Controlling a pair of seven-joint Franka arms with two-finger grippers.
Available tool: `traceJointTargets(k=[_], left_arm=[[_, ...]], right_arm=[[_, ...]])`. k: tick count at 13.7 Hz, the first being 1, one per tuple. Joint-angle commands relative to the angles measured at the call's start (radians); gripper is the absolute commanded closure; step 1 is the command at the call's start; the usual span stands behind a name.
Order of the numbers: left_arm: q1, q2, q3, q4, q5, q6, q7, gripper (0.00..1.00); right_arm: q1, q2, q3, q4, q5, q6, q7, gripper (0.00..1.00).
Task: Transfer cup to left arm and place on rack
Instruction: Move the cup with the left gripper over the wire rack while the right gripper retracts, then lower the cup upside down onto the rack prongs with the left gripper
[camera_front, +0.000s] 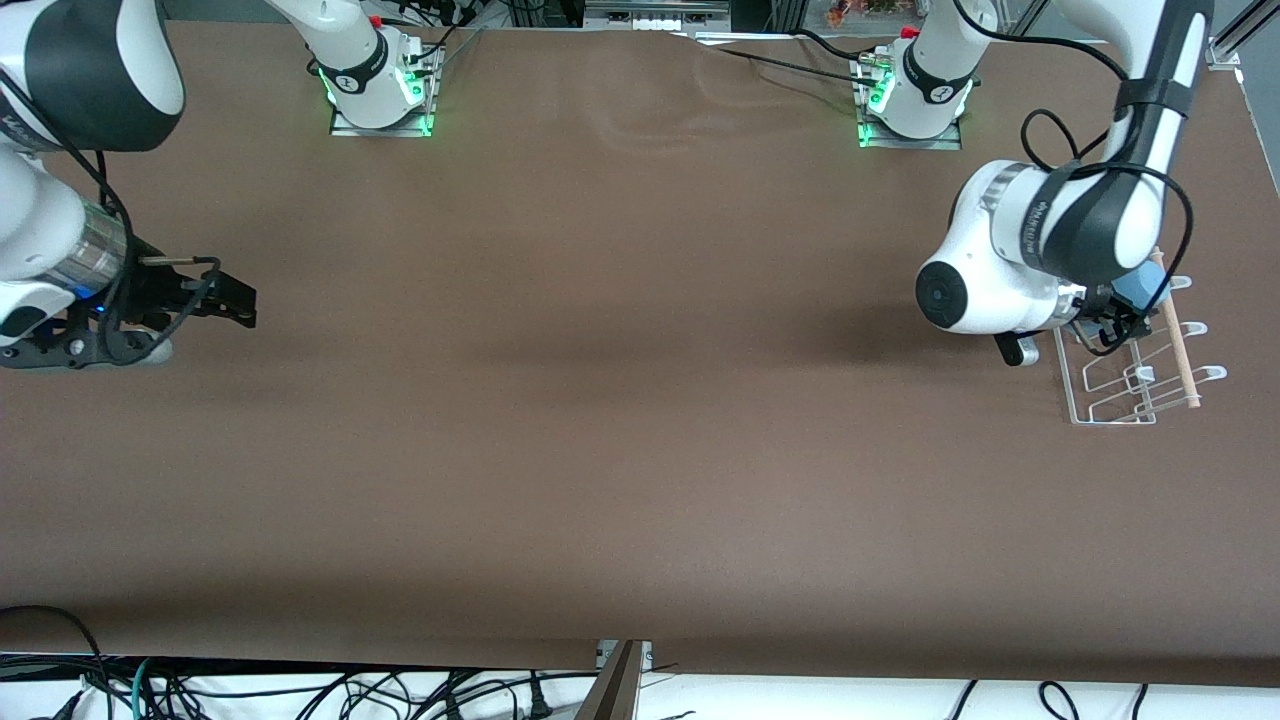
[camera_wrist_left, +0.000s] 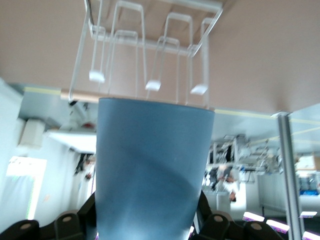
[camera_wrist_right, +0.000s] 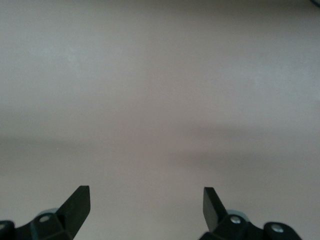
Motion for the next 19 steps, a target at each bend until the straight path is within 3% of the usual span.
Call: traceJointTargets(k=[1,8,19], left_arm=[[0.016,-0.088,0.001,-0.168,0.136,0.087,-0.087,1.00],[0.149,-0.102,-0.003,-0.318,0.335,0.290,-0.218,1.00],[0.167,-0.098,-0.001,-0.385,0.411,0.297,-0.310,1.00]], right_arm=[[-0.021,-0.062,0.011,-0.038,-0.005,0.005,-0.006,0.00],[-0.046,-0.102,0.017,-0.044,-0.008,-0.056,-0.021,0.00],[-0.049,-0.085,0.013,-0.019,-0.003,-0.069,-0.023,0.00]])
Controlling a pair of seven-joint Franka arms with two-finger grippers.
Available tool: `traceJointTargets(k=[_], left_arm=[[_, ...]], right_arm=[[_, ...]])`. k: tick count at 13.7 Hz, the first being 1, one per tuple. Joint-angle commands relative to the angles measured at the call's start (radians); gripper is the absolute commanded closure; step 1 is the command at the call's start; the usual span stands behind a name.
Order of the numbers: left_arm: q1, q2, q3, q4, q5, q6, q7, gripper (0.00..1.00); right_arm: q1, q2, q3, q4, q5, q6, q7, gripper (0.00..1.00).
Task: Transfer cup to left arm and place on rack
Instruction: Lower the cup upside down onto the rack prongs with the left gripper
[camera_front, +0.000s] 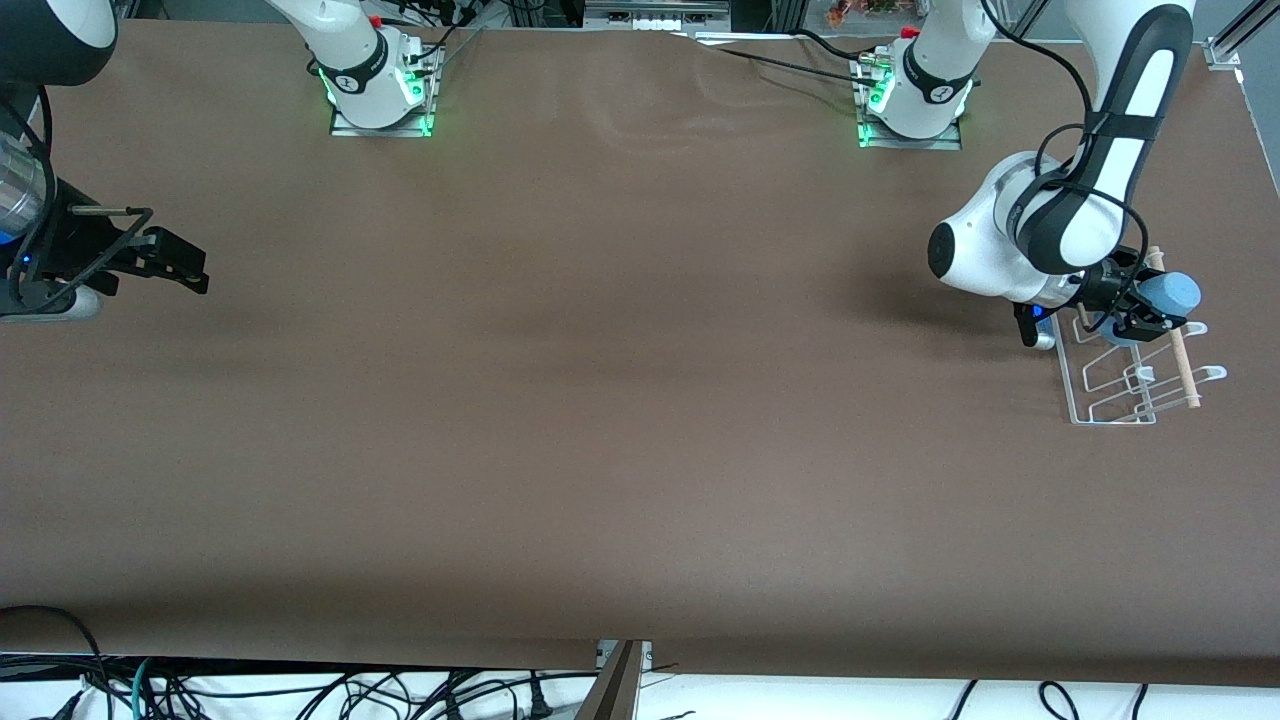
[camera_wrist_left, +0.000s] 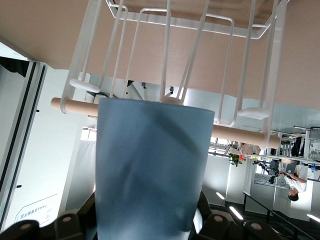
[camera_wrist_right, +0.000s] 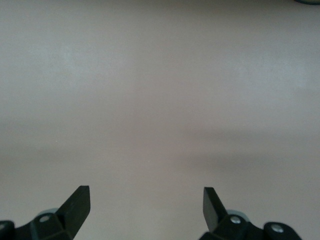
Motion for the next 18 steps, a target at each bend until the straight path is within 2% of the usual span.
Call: traceJointTargets(k=[1,6,9,18], left_arm=[[0.021,-0.032,-0.003,-0.026,0.036,0.020,-0.016,1.00],[0.035,-0.030,-0.002,-0.044,0.039,0.043,-0.042,1.00],[0.045,-0.033,-0.003,-0.066,0.100,0.044,-0.068,1.00],[0.054,-0.013,-0.002,-0.067,0.125,0.069,-0.072,1.00]], right_arm=[[-0.013,-0.013,0.008,-0.010,-0.003,-0.008,-0.015,0.00],[-0.013,-0.007,0.006,-0.010,-0.002,-0.008,-0.015,0.00],[-0.011,-0.007,0.006,-0.010,-0.003,-0.008,-0.015,0.00],[-0.015,-0.007,0.006,-0.010,-0.003,-0.008,-0.015,0.00]])
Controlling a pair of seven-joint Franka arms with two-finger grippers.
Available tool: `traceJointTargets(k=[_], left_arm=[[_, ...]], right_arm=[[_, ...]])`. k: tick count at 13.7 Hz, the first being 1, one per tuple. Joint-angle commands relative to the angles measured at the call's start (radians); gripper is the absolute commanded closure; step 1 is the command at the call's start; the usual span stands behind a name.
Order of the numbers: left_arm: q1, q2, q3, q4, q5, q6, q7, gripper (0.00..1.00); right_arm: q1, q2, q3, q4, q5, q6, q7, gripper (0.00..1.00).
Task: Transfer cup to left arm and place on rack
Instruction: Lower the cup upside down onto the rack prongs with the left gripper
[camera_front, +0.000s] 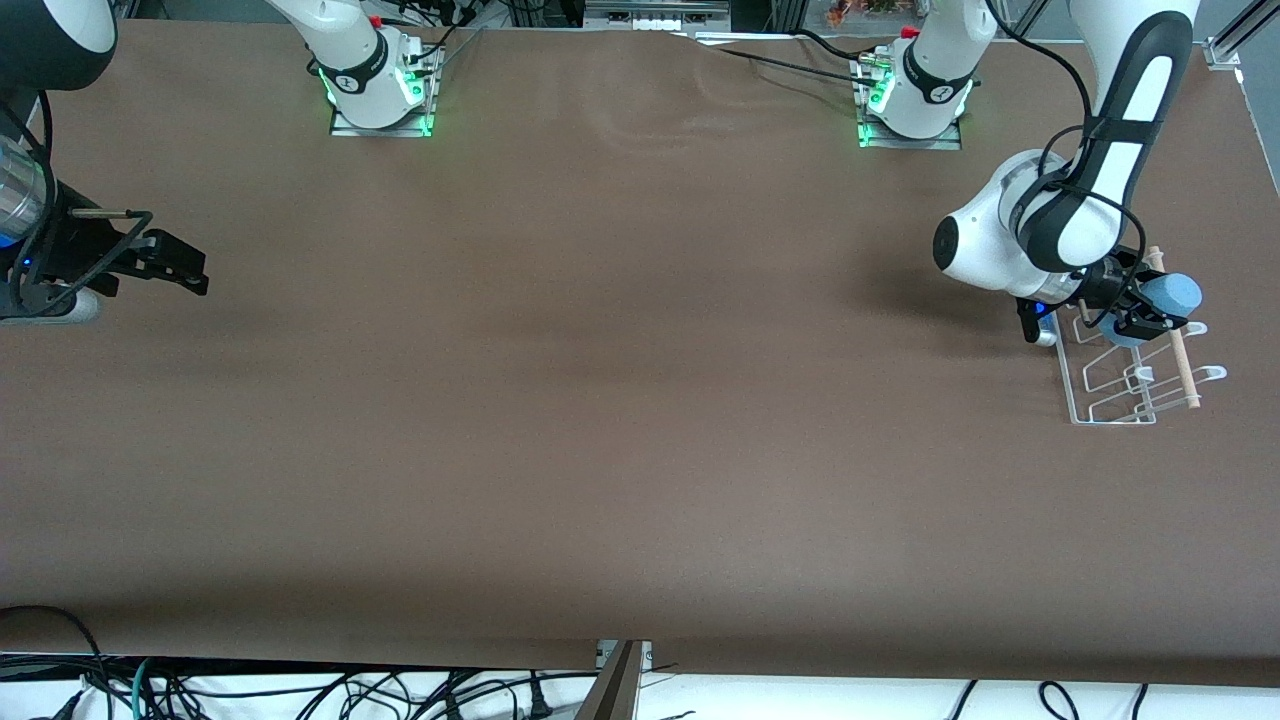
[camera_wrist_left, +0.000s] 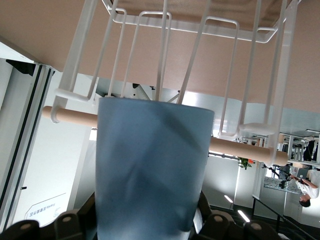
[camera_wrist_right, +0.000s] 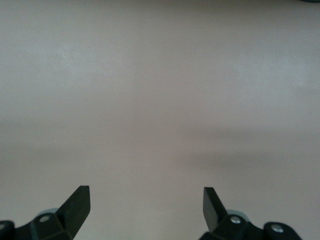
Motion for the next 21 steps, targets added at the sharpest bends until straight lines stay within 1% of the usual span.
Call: traceJointTargets(k=[1,6,12,14,16,21], left_arm=[[0.022,-0.013,-0.004,-0.017,0.047,0.019,-0.015,1.00],[0.039,-0.007,-0.004,-0.017,0.058,0.029,-0.017,1.00],[0.039,0.029,-0.004,-0.017,0.069,0.048,-0.020,1.00],[0.041,0.042,-0.004,-0.017,0.093,0.063,-0.040,1.00],[0.064,0.056,-0.004,-0.017,0.112,0.065,-0.067,1.00],[0.064,0.078,-0.005,-0.017,0.113,0.068,-0.098,1.00]], right_arm=[[-0.011,-0.011,0.007,-0.010,-0.003,-0.007,-0.015,0.00],[-0.012,-0.011,0.007,-0.009,-0.003,-0.006,-0.015,0.00],[-0.012,-0.011,0.007,-0.009,-0.003,-0.004,-0.015,0.00],[-0.012,-0.009,0.007,-0.009,-0.003,-0.004,-0.015,0.00],[-0.012,-0.011,0.007,-0.009,-0.003,-0.004,-0.015,0.00],[-0.014,-0.009,0.006,-0.009,-0.003,-0.003,-0.015,0.00]])
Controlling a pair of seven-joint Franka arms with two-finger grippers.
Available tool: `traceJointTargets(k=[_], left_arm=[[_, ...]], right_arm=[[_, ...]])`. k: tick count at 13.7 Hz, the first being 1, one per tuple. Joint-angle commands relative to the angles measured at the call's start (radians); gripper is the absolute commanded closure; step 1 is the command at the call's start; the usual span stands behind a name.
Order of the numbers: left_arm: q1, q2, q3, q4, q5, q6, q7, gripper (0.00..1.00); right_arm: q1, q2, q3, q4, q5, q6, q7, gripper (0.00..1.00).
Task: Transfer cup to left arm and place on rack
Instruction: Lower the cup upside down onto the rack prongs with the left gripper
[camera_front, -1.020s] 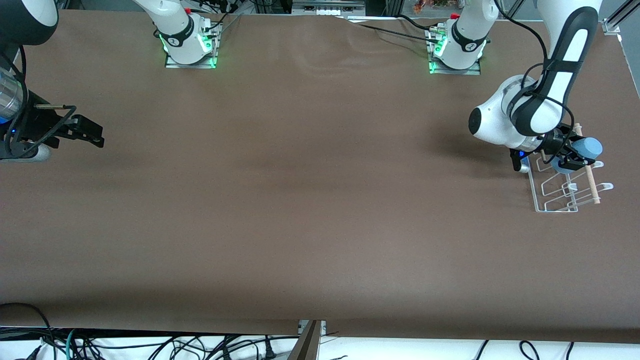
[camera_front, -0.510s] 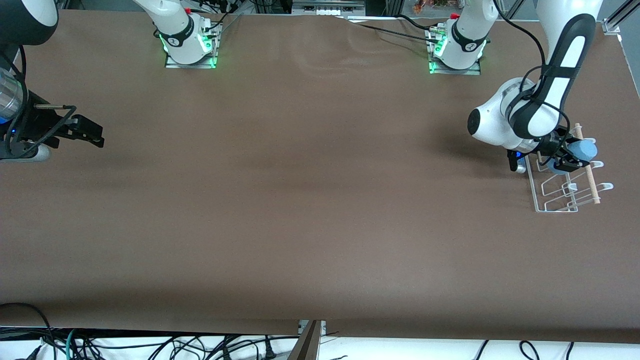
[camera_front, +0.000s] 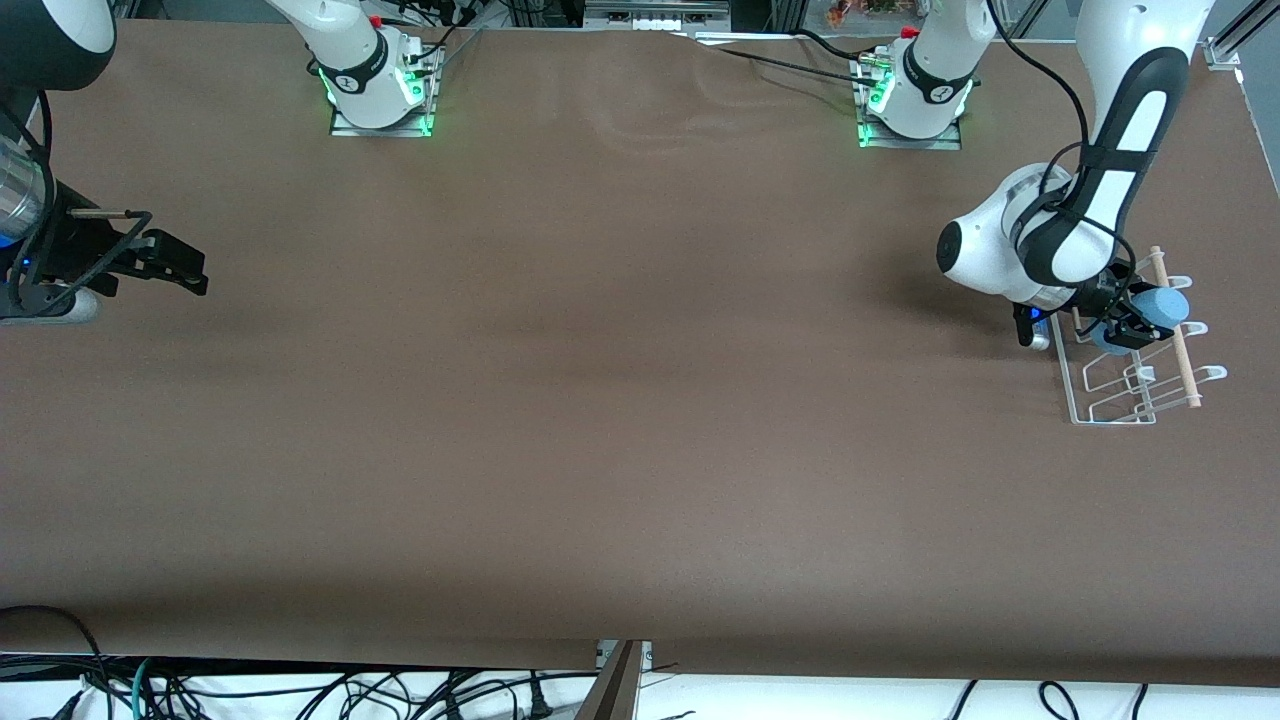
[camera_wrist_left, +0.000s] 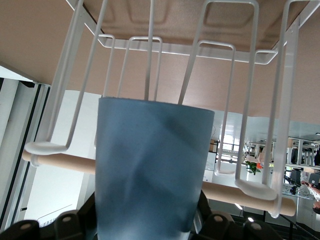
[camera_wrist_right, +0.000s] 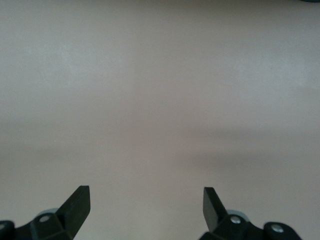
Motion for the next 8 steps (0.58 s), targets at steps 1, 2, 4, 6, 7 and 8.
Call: traceJointTargets(k=[1,2,4,6,7,8], left_arm=[[0.010,0.012,-0.003,-0.006,0.034,0.008,-0.045,0.99],[0.010,0.012,-0.003,-0.006,0.034,0.008,-0.045,0.98],[0.010,0.012,-0.005,-0.004,0.034,0.008,-0.045,0.82],[0.007,0.015,-0.005,-0.003,0.034,0.008,-0.045,0.75],[0.006,0.016,-0.005,-0.001,0.034,0.008,-0.045,0.74],[0.006,0.016,-0.003,-0.001,0.034,0.008,-0.045,0.45]], right_arm=[[-0.013,-0.009,0.008,-0.009,-0.003,-0.003,-0.015,0.00],[-0.013,-0.009,0.008,-0.009,-0.003,-0.004,-0.015,0.00],[-0.013,-0.011,0.008,-0.009,-0.003,-0.004,-0.015,0.00],[-0.015,-0.009,0.008,-0.009,-0.003,-0.004,-0.015,0.00],[-0.015,-0.009,0.008,-0.009,-0.003,-0.004,-0.015,0.00],[-0.015,-0.009,0.008,-0.009,-0.003,-0.004,-0.015,0.00]])
